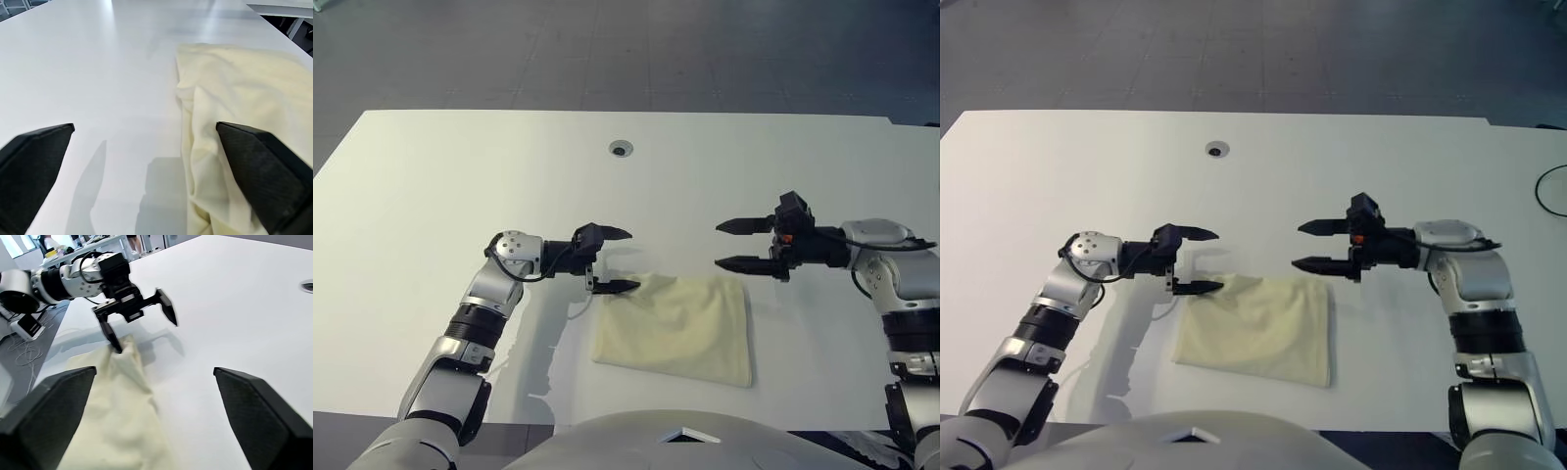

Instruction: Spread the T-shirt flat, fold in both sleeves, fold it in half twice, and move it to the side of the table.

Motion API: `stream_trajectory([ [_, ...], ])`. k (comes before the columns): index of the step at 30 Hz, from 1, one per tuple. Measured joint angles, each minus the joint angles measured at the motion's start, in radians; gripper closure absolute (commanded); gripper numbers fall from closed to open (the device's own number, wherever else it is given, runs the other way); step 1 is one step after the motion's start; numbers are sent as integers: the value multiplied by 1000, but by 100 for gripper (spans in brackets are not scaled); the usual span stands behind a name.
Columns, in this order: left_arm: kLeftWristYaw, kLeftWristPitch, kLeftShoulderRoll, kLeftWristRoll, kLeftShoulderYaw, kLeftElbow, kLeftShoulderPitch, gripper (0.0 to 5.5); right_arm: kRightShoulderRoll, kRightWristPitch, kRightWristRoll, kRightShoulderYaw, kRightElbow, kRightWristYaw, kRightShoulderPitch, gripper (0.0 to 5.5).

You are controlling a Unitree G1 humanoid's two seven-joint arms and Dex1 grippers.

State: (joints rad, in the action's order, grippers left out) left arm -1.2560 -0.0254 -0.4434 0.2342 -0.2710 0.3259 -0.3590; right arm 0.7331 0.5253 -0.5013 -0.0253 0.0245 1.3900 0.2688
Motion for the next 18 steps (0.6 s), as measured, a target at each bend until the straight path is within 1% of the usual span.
stream_trajectory([
  [2, 3, -18, 0, -7, 0, 14, -2, 10, 0, 5, 2, -14, -16, -8, -16, 16],
  [3, 16, -42, 1, -28, 0, 40, -8, 10, 0, 7, 2, -18, -23, -13, -18, 11],
  [7, 144, -205, 2, -159, 0, 212, -73, 10, 5, -1, 5, -27, -82, -26, -57, 11],
  [11, 184, -309, 6, -193, 1, 304, -97, 10, 14, -24, 10, -48, -150, -27, -120, 11],
  [12, 188, -323, 9, -193, 1, 317, -100, 10, 15, -24, 10, -52, -159, -26, -128, 31],
  [13, 200, -337, 11, -195, 2, 335, -106, 10, 16, -25, 9, -55, -166, -25, -131, 39],
  [16, 206, -371, 11, -197, 2, 369, -120, 10, 16, -20, -5, -59, -189, -25, -134, 84],
  [18, 205, -383, 11, -199, 2, 372, -120, 10, 12, -5, -20, -68, -212, -26, -134, 122],
])
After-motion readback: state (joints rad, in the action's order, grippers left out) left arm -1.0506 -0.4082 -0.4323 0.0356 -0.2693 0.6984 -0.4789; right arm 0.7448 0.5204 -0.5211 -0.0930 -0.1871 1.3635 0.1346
